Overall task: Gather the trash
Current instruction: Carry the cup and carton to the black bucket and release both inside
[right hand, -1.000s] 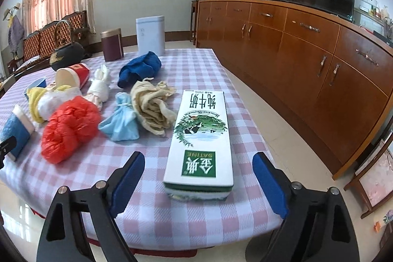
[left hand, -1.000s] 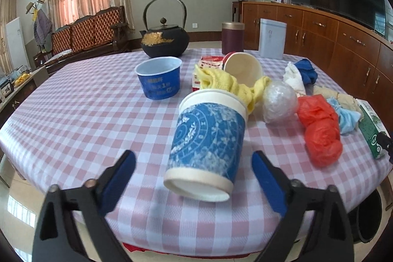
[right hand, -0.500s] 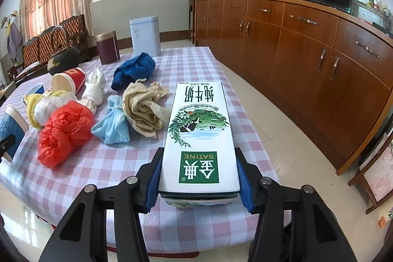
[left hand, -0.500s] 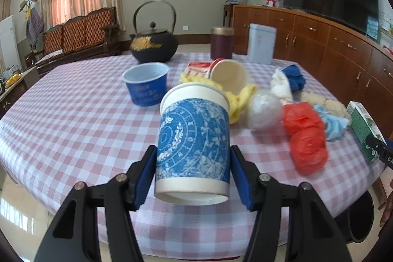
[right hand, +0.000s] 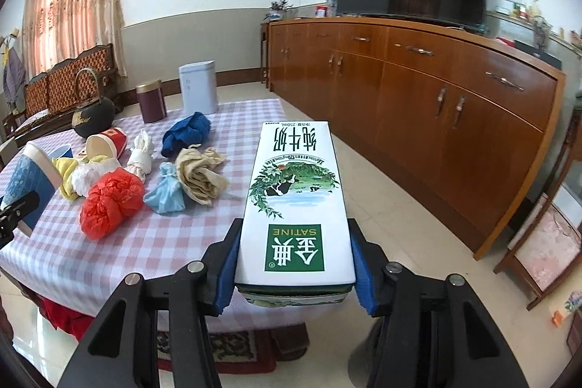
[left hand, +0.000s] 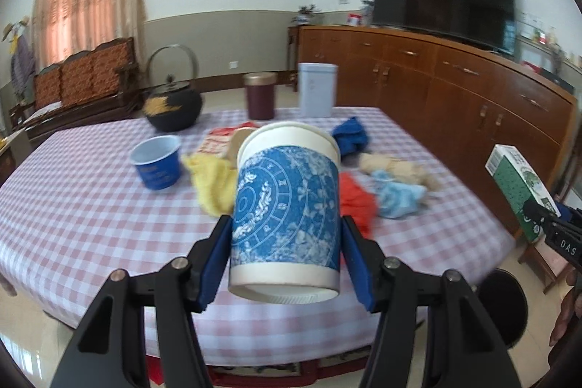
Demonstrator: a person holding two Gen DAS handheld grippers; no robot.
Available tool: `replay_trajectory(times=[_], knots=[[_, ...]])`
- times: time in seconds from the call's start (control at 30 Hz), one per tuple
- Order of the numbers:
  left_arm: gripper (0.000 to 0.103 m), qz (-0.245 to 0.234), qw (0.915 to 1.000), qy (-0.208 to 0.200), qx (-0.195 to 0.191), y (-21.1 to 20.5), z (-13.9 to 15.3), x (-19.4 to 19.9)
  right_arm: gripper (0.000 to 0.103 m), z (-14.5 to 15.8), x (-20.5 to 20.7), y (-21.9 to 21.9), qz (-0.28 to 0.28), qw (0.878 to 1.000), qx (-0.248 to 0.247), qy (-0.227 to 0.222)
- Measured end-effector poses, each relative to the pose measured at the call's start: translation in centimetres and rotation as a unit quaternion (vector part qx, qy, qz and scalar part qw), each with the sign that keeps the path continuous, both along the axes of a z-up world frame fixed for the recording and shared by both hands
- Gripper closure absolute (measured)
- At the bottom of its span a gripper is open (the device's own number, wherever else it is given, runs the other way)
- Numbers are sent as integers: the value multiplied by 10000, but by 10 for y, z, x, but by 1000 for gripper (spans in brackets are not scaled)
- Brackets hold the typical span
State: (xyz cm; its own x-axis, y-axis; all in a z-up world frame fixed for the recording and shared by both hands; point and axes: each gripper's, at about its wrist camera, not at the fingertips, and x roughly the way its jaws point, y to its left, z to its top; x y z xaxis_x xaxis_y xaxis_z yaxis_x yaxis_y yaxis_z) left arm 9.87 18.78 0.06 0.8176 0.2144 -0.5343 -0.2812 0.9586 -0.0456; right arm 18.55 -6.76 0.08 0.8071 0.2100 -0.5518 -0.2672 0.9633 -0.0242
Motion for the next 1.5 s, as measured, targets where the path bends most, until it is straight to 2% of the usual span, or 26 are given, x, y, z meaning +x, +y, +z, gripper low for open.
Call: replay_trajectory(times=[0.27,0.53,0.73,1.03,1.23,1.33,1.5], knots=[[43,-967,9951,-111,-199,-73,4,8,48,10,-36,-69,-605,9980,-164,-42],[43,-1837,9827,-16,-230,-140,-1,17,48,6,-55,-126,-1050,9942,-207,45],[43,-2348,9716,187,-234,-186,-15,27,48,-14,-59,-160,-1203,9925,-173,156],[43,-3081,9486,714,-141,-264,-53,40,48,-51,-60,-222,-1353,9899,-141,408],[43,-3419,9345,983,-101,-309,-80,59,48,-89,-49,-253,-1268,9890,-150,750],[43,-3666,9216,1257,-226,-325,-98,72,48,-108,-41,-261,-1129,9891,-222,921],[42,-3906,9058,1606,-346,-340,-128,91,48,-142,-21,-272,-771,9893,-296,1203]])
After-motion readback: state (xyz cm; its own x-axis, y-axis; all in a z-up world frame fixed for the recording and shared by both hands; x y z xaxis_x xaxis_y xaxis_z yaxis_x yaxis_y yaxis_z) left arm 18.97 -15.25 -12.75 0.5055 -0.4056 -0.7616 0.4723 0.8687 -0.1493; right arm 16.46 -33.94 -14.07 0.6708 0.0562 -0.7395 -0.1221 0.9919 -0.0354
